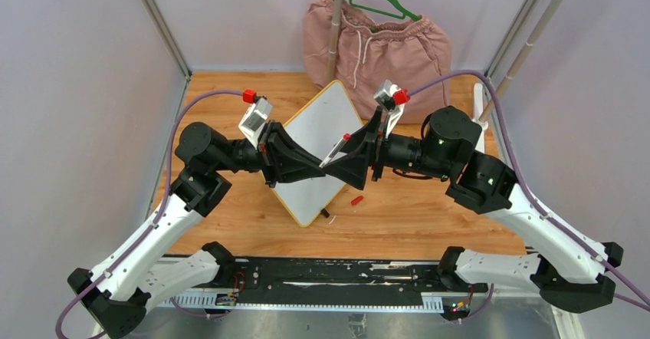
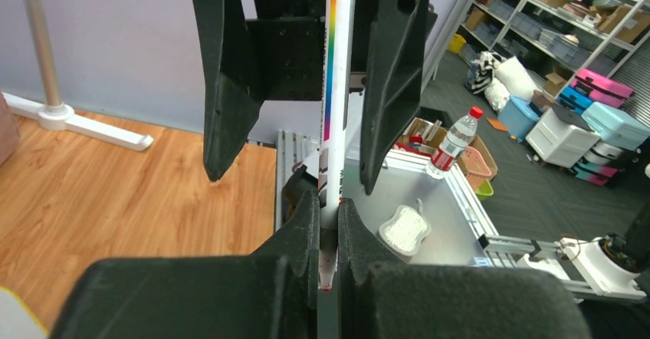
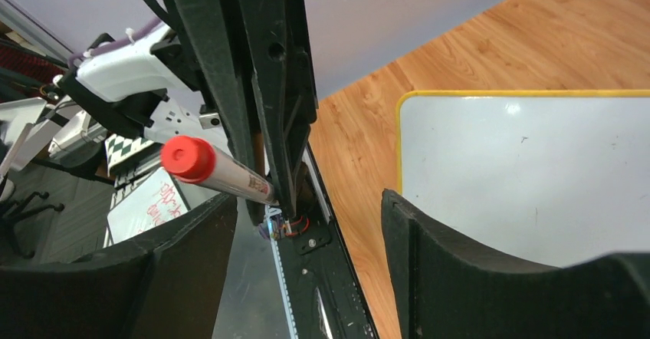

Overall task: Write a sentence on the whiteboard
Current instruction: Pick up the whiteboard marker at the center of the board.

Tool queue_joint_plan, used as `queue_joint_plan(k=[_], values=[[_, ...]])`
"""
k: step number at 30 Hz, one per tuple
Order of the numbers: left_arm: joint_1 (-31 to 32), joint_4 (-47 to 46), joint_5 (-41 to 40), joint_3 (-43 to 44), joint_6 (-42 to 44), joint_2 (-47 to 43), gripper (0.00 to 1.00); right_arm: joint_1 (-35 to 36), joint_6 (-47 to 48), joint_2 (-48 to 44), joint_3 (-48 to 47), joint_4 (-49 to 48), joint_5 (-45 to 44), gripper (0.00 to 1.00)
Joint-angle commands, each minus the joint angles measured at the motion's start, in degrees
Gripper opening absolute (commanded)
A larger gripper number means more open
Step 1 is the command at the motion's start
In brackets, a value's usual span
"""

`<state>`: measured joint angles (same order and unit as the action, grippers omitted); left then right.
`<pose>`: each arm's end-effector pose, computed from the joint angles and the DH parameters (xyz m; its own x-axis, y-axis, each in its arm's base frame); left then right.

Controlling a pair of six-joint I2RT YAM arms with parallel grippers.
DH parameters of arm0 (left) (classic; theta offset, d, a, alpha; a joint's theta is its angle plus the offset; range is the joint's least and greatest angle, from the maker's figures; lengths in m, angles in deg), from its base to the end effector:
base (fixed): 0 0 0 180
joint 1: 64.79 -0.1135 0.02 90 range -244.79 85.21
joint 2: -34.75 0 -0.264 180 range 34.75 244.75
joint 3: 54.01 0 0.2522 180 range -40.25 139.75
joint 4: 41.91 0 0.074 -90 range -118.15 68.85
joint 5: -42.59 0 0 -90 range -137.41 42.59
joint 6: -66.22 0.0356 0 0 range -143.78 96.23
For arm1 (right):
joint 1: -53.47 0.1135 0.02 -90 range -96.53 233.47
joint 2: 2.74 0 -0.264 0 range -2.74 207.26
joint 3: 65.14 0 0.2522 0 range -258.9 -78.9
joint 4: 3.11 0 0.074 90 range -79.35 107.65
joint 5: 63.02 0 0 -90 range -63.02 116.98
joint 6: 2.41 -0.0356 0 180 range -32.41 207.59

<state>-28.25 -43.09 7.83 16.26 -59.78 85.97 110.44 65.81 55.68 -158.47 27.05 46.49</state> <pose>0.1284 -0.1316 0.4342 -0.3388 -0.1660 -0.9261 0.9390 -0.1217 -0.3217 0.0967 0.1706 0.4916 -0.3186 0.1516 -0.9357 -0.9190 0.1922 0.3441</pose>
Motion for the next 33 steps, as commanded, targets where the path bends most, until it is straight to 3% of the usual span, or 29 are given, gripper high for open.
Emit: queue_joint_plan(k=[1, 14, 18, 23, 28, 33], values=[[0.4, -1.3, 2.4, 1.9, -1.0, 0.4, 0.0, 0.6, 0.4, 0.0, -2.6, 2.6, 0.1, 0.7], [0.4, -1.3, 2.4, 1.1, -1.3, -0.1, 0.0, 0.7, -1.6, 1.8, -2.0, -3.1, 0.4, 0.58], [0.4, -1.3, 2.3, 1.1, -1.1, 0.0, 0.0, 0.8, -2.0, 2.1, -1.5, -4.1, 1.1, 0.45], [0.4, -1.3, 2.4, 1.0, -1.1, 0.2, 0.0, 0.7, -2.5, 2.1, -0.9, -5.7, 1.3, 0.43], [0.4, -1.3, 2.5, 0.8, -1.2, 0.1, 0.0, 0.7, -3.0, 2.7, -0.7, -7.1, 2.4, 0.28], [0.4, -1.3, 2.5, 0.5, -1.2, -0.6, 0.0, 0.7, -2.5, 2.6, -0.6, -6.4, 2.6, 0.07]])
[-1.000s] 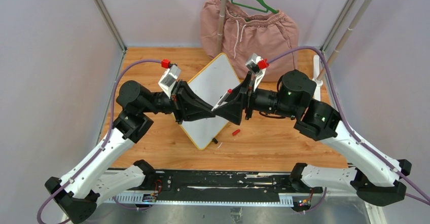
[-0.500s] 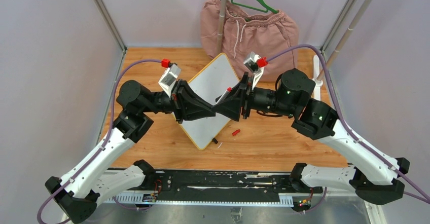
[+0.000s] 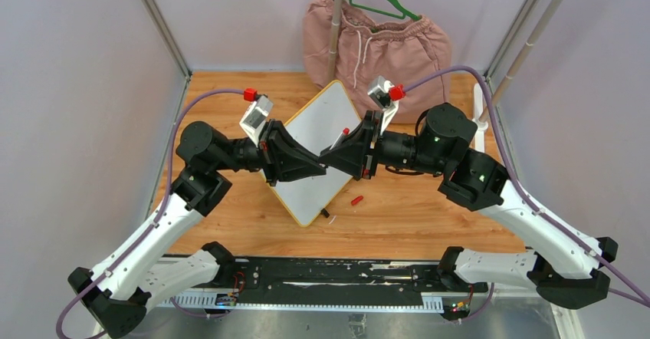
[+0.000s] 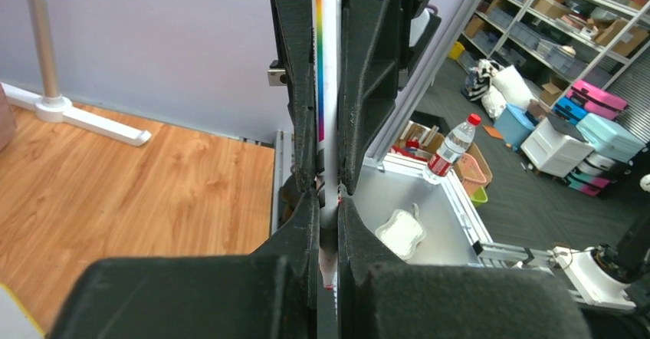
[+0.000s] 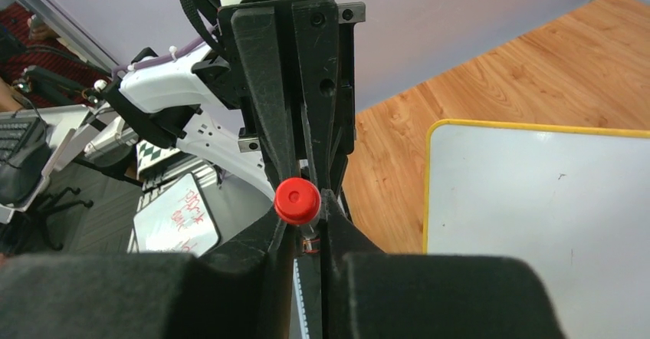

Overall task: Write a sentence on the whiteboard
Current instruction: Pick up the whiteboard marker at the center of the board, then write a sentence on the whiteboard.

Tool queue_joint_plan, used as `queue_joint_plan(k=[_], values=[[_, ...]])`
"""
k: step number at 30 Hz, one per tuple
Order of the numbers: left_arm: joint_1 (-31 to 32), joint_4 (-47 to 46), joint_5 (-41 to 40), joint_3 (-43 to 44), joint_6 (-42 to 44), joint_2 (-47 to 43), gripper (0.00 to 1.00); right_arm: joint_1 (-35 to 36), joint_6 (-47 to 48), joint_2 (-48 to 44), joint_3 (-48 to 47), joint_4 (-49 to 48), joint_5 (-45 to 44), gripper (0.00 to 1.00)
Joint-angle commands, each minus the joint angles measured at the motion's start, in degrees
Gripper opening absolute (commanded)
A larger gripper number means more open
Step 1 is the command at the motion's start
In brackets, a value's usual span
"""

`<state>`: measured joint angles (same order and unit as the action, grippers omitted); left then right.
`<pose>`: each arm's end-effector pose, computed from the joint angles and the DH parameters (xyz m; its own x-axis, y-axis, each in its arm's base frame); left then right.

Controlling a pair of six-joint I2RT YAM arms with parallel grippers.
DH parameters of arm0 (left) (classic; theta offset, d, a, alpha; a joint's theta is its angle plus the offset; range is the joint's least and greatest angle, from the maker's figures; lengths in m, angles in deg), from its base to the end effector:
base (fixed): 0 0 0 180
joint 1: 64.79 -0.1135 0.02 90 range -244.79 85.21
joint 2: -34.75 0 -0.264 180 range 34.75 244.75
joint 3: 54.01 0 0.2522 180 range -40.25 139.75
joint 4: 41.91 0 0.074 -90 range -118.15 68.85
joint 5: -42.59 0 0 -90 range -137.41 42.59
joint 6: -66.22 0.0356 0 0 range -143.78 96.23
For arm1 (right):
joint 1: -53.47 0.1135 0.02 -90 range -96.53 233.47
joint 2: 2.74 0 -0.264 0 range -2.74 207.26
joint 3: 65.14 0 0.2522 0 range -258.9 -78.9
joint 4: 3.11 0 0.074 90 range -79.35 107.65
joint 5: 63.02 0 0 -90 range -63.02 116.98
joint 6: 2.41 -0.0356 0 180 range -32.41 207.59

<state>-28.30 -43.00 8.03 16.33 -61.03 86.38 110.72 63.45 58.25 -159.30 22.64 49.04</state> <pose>0.1302 -0.1328 0.4333 -0.3645 -0.1575 -0.9178 0.9292 -0.1257 -0.3475 0.1019 0.1832 0.4962 -0.3374 0.1761 -0.9247 -0.9237 0.1273 0.3613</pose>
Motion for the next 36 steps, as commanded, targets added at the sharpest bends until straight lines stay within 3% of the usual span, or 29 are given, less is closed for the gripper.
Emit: queue_joint_plan(k=[1, 2, 5, 6, 12, 15, 20, 26, 36], values=[[0.4, -1.4, 2.2, 0.4, 0.2, -1.2, 0.0, 0.4, 0.3, -0.3, 0.4, -1.7, 0.0, 0.01], [0.4, -1.4, 2.0, 0.3, 0.5, -1.3, 0.12, 0.4, 0.7, -0.9, 0.8, -1.7, -0.4, 0.0], [0.4, 1.1, -1.5, -0.6, 2.9, -3.1, 0.95, 0.4, 2.4, -3.9, 4.0, -3.9, -3.5, 0.0], [0.4, 2.9, -3.8, -1.3, 4.7, -4.5, 0.99, 0.4, 3.0, -5.4, 5.4, -5.0, -5.4, 0.0], [0.4, 14.2, -33.6, -9.6, 13.4, -18.9, 1.0, 0.4, 9.0, -16.7, 22.0, -19.6, -15.7, 0.0], [0.4, 17.6, -49.0, -15.5, 12.1, -27.2, 1.0, 0.4, 12.9, -21.0, 31.9, -27.0, -19.0, 0.0], [0.4, 25.3, -67.1, -22.7, 4.2, -37.8, 1.0, 0.5, 17.4, -23.7, 42.8, -40.4, -20.1, 0.0], [0.4, 26.3, -70.4, -31.3, -4.2, -45.0, 0.97, 0.7, 20.2, -19.5, 49.8, -54.5, -18.7, 0.0], [0.5, 20.7, -64.1, -36.4, -6.3, -42.7, 0.93, 1.2, 18.2, -7.8, 50.5, -67.0, -16.9, 0.0]])
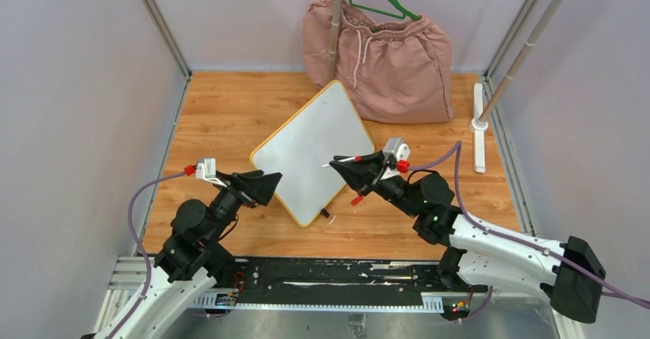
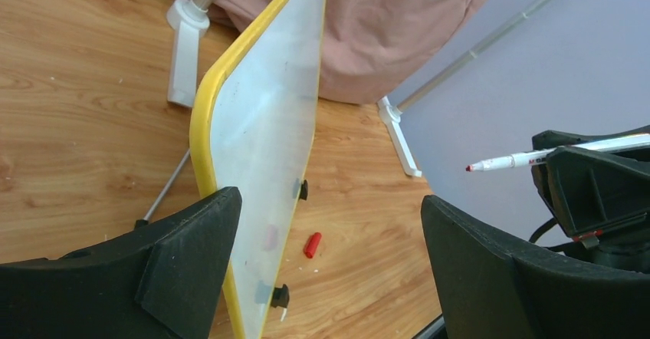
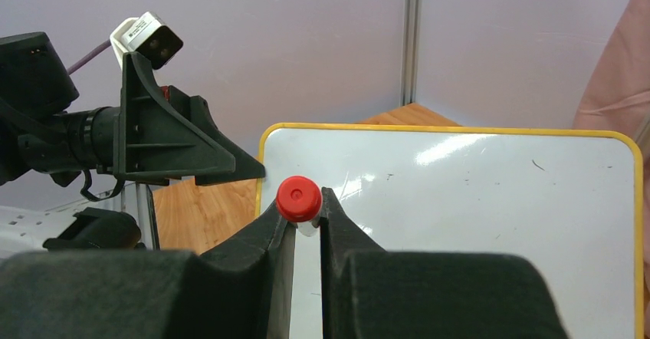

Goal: Write a sentence on the whiteboard

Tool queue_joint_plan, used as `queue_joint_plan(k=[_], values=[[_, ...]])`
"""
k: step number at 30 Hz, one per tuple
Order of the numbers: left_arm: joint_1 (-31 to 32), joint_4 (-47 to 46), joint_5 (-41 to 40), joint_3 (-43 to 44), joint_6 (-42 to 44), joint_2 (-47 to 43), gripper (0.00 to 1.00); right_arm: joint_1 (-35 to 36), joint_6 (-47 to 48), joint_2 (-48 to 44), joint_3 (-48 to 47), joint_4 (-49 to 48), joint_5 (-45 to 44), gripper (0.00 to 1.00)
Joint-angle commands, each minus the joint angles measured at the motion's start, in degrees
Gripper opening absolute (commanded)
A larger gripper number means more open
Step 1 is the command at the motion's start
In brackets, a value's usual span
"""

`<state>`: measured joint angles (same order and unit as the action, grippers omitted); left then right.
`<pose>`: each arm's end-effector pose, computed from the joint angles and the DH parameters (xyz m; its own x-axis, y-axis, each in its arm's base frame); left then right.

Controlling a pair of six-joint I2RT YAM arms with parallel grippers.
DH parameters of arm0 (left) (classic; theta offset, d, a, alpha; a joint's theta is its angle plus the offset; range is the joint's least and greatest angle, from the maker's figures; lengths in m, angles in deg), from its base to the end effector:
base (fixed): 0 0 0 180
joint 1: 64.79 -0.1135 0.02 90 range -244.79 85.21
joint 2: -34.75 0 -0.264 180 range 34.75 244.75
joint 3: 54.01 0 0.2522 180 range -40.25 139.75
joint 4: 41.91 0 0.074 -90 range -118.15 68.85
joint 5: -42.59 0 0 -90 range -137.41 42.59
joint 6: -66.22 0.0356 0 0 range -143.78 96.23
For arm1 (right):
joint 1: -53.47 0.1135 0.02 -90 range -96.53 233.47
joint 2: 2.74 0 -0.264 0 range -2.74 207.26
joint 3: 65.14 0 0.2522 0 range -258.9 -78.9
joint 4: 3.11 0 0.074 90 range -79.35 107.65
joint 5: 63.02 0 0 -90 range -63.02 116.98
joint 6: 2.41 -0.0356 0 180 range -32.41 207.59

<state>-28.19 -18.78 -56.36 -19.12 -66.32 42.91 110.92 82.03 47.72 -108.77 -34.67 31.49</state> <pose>0.0779 -0.0509 0.2713 -0.2768 -0.6264 -0.7287 0.3762 0.6272 -0.6820 0.1062 0.1716 0.3329 0.1389 0.3971 -0.9072 -0.8964 0.4398 0.0553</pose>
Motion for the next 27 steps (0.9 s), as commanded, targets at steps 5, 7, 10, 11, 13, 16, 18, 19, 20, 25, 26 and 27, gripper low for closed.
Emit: queue_joint_plan(k=[5, 7, 10, 11, 13, 16, 18, 19, 20, 25, 26, 27], values=[[0.3, 4.6, -4.6, 4.0, 2.2, -0.9, 0.99, 1.4, -1.5, 1.6, -0.9, -8.7, -1.5, 0.0], [0.3, 9.6, -7.8, 8.2, 5.2, -2.8, 1.0, 1.4, -2.1, -2.0, -1.8, -3.9, -2.4, 0.0], [0.3, 11.7, -10.2, 13.6, 10.2, -5.5, 1.0, 1.4, -3.8, -7.3, -6.0, 7.6, -1.4, 0.0], [0.3, 11.1, -10.0, 15.6, 12.1, -5.8, 1.0, 1.4, -5.0, -8.0, -7.8, 11.0, -0.1, 0.0], [0.3, 8.2, -6.5, 17.9, 15.1, -5.2, 1.0, 1.5, -7.8, -8.1, -12.2, 16.4, 4.0, 0.0], [0.3, 0.3, 7.0, 20.9, 17.3, -0.1, 1.0, 1.8, -13.1, -7.0, -16.0, 16.7, 9.1, 0.0], [0.3, -4.1, 20.1, 24.1, 16.7, 7.2, 1.0, 2.3, -15.9, -5.7, -18.3, 16.0, 11.5, 0.0], [0.4, -5.8, 26.2, 26.3, 16.0, 11.0, 1.0, 2.5, -16.7, -4.8, -19.9, 17.4, 12.7, 0.0], [0.3, -7.0, 32.5, 28.5, 15.3, 14.4, 1.0, 2.8, -17.2, -4.0, -21.8, 19.0, 14.0, 0.0], [0.3, -8.7, 48.5, 36.5, 10.8, 26.7, 1.0, 3.9, -17.7, -1.1, -28.9, 26.8, 16.8, 0.0], [0.3, -8.7, 49.4, 37.2, 10.5, 28.0, 1.0, 4.0, -18.0, -0.6, -29.6, 27.7, 16.9, 0.0], [0.3, -8.7, 50.2, 37.6, 10.2, 29.0, 1.0, 4.2, -18.3, -0.1, -30.3, 28.3, 17.0, 0.0]])
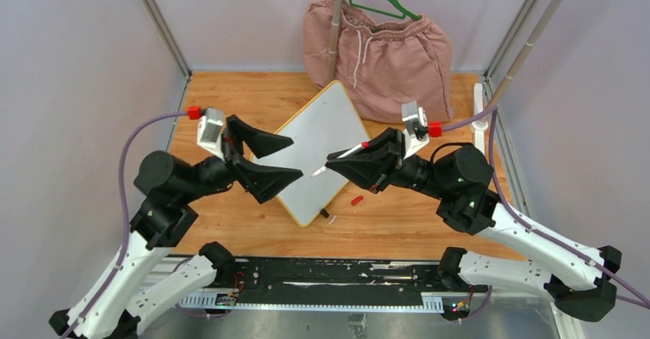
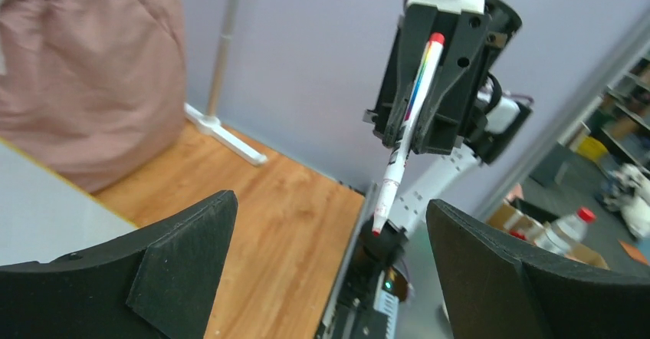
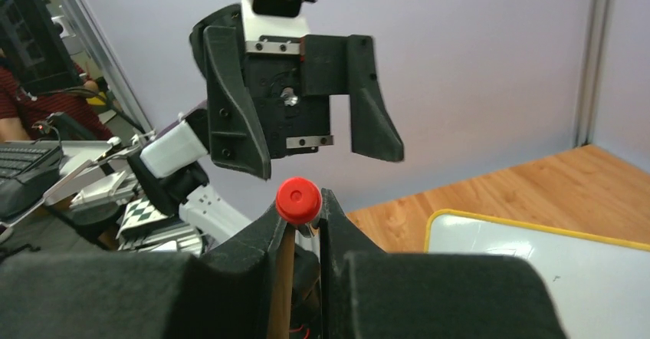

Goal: Write a sentence on the whiteboard

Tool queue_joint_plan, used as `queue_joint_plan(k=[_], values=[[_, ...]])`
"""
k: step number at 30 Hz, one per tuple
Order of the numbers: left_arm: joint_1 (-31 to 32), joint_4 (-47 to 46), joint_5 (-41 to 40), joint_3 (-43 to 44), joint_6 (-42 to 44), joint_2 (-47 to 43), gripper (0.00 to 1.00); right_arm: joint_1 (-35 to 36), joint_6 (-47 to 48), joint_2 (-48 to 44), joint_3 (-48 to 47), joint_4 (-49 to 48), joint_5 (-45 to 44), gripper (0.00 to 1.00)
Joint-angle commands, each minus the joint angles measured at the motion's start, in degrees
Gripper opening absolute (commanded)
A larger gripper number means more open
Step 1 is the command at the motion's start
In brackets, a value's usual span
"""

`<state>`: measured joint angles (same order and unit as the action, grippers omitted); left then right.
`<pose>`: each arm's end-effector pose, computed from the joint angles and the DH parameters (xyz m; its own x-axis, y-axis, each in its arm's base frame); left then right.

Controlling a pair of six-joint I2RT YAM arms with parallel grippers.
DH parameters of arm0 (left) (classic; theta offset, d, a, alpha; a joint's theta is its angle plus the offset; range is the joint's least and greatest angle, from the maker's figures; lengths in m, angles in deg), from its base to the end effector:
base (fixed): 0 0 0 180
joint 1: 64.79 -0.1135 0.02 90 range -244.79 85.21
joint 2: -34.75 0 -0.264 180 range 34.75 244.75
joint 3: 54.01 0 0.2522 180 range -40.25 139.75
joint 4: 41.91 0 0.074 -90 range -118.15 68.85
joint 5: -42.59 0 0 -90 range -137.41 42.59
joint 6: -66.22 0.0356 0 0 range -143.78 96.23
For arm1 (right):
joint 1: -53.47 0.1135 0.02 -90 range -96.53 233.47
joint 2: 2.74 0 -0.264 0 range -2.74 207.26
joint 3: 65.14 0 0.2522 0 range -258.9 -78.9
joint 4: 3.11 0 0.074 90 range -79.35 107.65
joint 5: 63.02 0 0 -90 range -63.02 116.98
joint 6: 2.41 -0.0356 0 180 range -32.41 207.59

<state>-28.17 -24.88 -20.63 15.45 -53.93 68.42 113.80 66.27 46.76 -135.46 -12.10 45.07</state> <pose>0.0747 -0.0755 0.4414 -0.2163 -0.3980 -0.8916 0.8862 0.3032 -0.3503 0.0784 0.1600 0.4575 -0.1195 0.4883 -0.8644 -0.9831 0.0632 0.1717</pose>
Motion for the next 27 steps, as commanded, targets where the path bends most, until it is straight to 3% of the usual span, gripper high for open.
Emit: queue_joint_plan(k=[1, 6, 17, 27], values=[[0.3, -2.9, 15.0, 3.4, -2.6, 4.3, 1.0, 1.5, -2.9, 1.3, -4.1, 5.9, 3.6, 0.0], [0.3, -3.0, 19.0, 4.9, -3.7, 8.1, 0.98, 2.3, -3.0, 3.3, -5.4, 5.5, 3.3, 0.0], [0.3, -5.6, 26.0, 4.1, -3.7, 10.2, 0.67, 2.5, -5.4, 5.7, -5.7, 0.8, 1.9, 0.0], [0.3, -5.5, 26.9, 2.2, -2.7, 10.3, 0.46, 2.5, -6.1, 6.8, -6.5, -0.8, 2.0, 0.0]])
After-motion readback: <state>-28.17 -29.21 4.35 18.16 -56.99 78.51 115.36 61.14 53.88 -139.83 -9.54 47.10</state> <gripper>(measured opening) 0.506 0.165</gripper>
